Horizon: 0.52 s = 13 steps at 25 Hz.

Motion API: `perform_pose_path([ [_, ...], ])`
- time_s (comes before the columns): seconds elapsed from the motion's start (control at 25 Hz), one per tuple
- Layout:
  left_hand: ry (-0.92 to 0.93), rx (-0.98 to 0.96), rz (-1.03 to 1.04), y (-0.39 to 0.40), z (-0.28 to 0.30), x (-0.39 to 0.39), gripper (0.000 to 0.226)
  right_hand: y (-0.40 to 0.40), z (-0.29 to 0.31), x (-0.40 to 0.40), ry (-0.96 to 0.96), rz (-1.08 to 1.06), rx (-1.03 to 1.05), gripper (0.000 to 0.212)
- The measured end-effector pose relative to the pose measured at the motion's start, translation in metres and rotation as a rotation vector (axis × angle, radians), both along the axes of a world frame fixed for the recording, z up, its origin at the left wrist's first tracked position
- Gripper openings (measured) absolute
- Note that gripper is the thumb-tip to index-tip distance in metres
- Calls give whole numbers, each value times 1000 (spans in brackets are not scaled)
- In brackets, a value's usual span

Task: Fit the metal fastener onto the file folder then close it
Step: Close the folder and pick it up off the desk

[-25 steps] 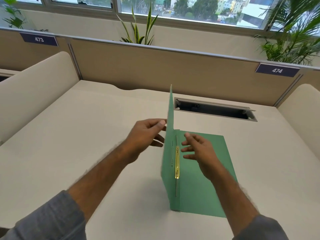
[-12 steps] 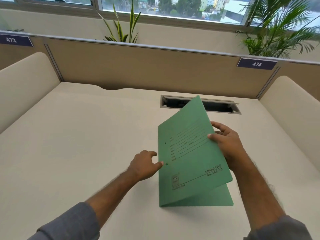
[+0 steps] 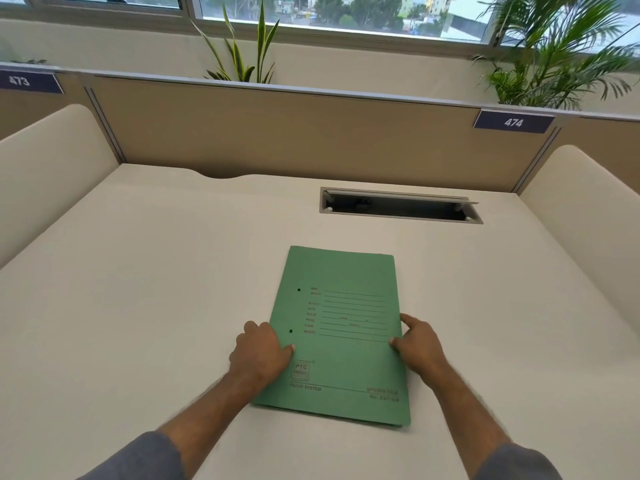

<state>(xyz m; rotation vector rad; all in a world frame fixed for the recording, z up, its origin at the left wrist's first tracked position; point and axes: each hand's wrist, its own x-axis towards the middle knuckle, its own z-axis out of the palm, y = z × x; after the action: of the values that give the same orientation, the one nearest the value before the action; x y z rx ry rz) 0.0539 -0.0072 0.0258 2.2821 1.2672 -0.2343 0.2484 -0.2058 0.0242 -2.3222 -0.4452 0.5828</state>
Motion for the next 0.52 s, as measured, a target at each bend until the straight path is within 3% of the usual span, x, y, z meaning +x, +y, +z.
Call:
perform_pose_path([
  [0.12,-139,-86,84,3,0,-6,39,5,-12,-8,-16,49,-112,43],
  [0.24,-425,-378,313,9,1,-18,8,6,-15,-10,-44,44,-152,40],
  [0.32,-550,-599,407,11,2,-27,25,6,-13,-10,-36,33,-142,43],
  [0.52,-685,-871,311,2,4,-39,58,5,-13,-9,14,14,-137,47],
])
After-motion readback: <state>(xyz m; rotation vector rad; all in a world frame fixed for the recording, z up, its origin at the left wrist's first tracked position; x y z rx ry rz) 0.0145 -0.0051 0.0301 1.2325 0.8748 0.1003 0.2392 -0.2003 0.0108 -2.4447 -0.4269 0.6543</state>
